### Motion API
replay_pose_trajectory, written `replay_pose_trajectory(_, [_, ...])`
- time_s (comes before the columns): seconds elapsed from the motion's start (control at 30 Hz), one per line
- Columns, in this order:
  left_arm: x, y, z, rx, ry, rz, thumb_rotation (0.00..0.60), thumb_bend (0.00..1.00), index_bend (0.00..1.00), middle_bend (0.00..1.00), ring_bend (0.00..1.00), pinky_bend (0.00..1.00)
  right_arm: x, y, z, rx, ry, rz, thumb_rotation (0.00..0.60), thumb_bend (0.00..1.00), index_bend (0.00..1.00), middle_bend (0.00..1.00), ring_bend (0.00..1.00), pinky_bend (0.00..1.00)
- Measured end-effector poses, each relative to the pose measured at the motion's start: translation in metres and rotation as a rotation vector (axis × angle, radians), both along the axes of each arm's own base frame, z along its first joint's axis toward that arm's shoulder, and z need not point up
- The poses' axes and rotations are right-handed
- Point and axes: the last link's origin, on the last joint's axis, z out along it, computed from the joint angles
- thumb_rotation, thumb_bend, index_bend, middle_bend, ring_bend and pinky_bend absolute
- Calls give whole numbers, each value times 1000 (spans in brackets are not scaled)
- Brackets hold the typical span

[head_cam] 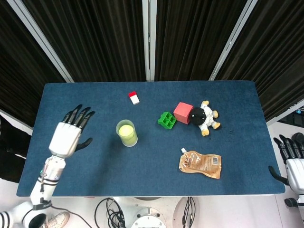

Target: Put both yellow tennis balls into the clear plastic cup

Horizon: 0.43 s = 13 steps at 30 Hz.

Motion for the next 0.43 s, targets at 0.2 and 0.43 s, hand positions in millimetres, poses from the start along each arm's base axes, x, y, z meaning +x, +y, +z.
replay_pose_trajectory(0.2, [-77, -44, 17, -37, 65, 161, 600, 147, 0, 0, 0, 0, -5, 6, -13, 33, 43, -3, 600, 202, 0, 0, 0, 0])
replay_pose_trajectory(0.43, [-130, -81, 35, 11, 50, 254, 600, 146, 0, 0, 0, 0, -10, 14, -24, 54, 63, -27, 600, 202, 0, 0, 0, 0])
